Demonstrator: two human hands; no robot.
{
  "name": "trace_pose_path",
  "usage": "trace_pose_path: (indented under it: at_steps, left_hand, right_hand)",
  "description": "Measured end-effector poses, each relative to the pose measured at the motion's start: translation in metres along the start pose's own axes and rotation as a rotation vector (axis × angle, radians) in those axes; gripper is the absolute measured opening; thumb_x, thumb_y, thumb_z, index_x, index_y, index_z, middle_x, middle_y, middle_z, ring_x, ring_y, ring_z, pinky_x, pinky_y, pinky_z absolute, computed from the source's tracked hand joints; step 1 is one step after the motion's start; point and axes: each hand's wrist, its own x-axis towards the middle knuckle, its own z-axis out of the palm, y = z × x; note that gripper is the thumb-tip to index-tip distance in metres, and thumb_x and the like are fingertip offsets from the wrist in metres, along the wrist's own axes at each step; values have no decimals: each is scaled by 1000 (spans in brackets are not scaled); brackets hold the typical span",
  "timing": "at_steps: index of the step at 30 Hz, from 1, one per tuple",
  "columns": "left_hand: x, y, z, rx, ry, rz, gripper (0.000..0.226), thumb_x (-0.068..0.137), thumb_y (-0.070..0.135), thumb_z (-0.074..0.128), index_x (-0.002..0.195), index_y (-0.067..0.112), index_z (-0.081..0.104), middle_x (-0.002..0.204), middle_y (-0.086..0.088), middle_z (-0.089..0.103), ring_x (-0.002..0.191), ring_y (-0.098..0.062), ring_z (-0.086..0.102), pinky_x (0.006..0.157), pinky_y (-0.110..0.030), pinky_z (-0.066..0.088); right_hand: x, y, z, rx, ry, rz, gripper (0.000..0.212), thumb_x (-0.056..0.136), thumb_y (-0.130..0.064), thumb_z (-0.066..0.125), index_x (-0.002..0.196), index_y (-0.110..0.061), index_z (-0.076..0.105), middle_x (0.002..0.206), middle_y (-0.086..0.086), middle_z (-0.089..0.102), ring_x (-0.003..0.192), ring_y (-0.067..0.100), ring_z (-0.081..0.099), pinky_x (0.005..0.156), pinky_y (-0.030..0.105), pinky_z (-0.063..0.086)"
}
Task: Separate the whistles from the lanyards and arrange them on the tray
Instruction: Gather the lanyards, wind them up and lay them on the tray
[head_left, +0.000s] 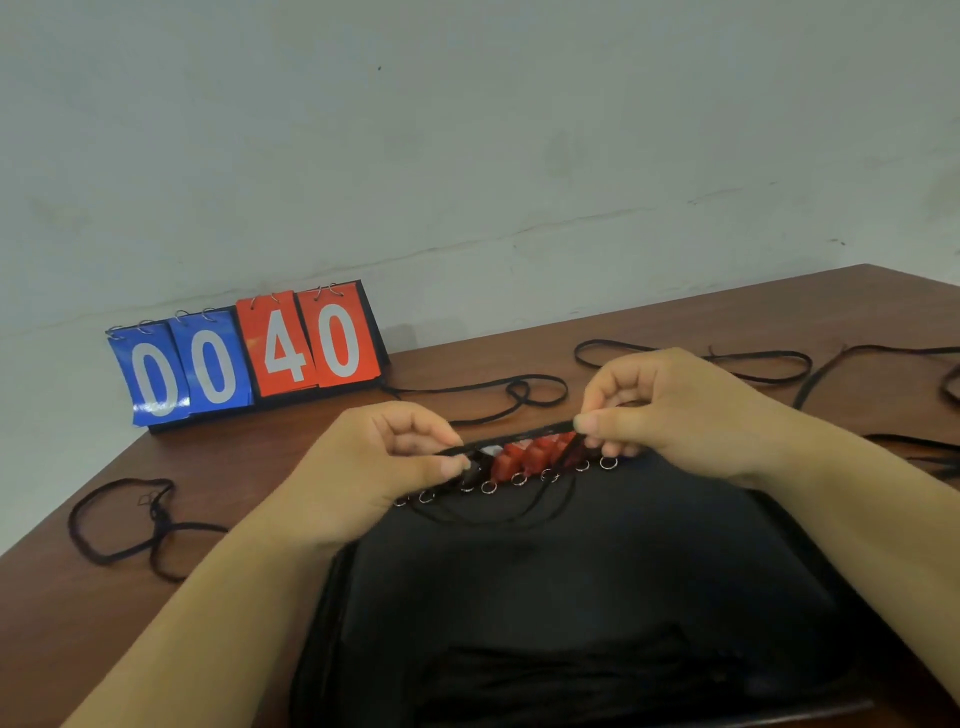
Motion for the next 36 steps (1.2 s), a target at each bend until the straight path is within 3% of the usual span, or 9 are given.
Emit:
trace_pose_path:
  at_steps: [6, 9, 12, 17, 22, 25, 30, 33, 36]
  left_hand:
    - [7, -14, -29, 13, 26, -124, 17, 78, 10, 84, 84, 25, 81, 92, -10, 79, 91, -32, 75, 96, -53, 57]
    - [6, -17, -31, 154, -83, -141, 18, 82, 10, 82, 88, 27, 81, 90, -2, 80, 86, -16, 76, 93, -42, 58]
    - [3, -15, -29, 314, -260, -115, 20, 86, 10, 80, 93, 29, 82, 94, 6, 80, 91, -9, 75, 89, -28, 53]
    - [1, -13, -28, 469, -485, -84, 17, 87, 14, 80, 93, 30, 83, 94, 10, 79, 91, -7, 74, 90, -25, 55]
    - [0, -15, -24, 556, -610, -57, 14, 84, 21, 84, 92, 32, 82, 90, 14, 78, 82, 0, 71, 79, -14, 52]
    - [-1, -16, -22, 569, -629, -35, 11, 83, 24, 86, 90, 32, 82, 87, 13, 77, 78, 0, 70, 78, -18, 54]
    - [-1, -11, -20, 483, -534, 16, 7, 87, 36, 80, 93, 34, 83, 94, 15, 79, 91, -3, 73, 91, -28, 55]
    - [-1, -10, -10, 471, -456, 50, 8, 90, 30, 77, 96, 30, 83, 93, 15, 79, 91, -2, 73, 91, -27, 57]
    - [-3, -10, 0, 495, -499, 54, 11, 92, 25, 77, 100, 30, 81, 96, 18, 78, 92, 1, 72, 91, -24, 56]
  right_hand:
    - [3, 10, -8, -27, -49, 85, 8, 91, -17, 76, 87, -10, 74, 77, 4, 78, 65, 7, 69, 64, 20, 54]
    - [1, 11, -8, -78, -131, 99, 8, 90, -17, 76, 86, -11, 74, 79, 4, 79, 68, 7, 70, 65, 20, 54]
    - [-1, 10, -7, -162, -282, 127, 7, 91, -17, 75, 90, -10, 75, 79, 2, 79, 68, 6, 70, 66, 18, 54]
    - [-6, 6, -3, -319, -525, 131, 8, 92, -21, 74, 92, -14, 72, 78, -1, 77, 67, 5, 68, 65, 16, 52]
    - [-6, 3, 1, -406, -674, 117, 7, 90, -24, 77, 90, -19, 73, 73, -9, 72, 67, 4, 64, 68, 18, 52]
    - [-8, -1, -1, -480, -683, 114, 6, 88, -31, 78, 90, -25, 76, 76, -18, 71, 71, -3, 64, 72, 17, 49]
    - [-10, 1, -1, -497, -507, 6, 11, 84, -40, 80, 89, -31, 76, 83, -20, 73, 72, -4, 64, 71, 18, 48]
    - [-9, 0, 3, -492, -495, -30, 6, 88, -41, 76, 93, -37, 75, 91, -24, 72, 84, -6, 66, 76, 17, 48]
    - [-10, 2, 9, -468, -507, -77, 8, 92, -35, 74, 99, -35, 77, 96, -23, 73, 88, -6, 67, 80, 14, 51]
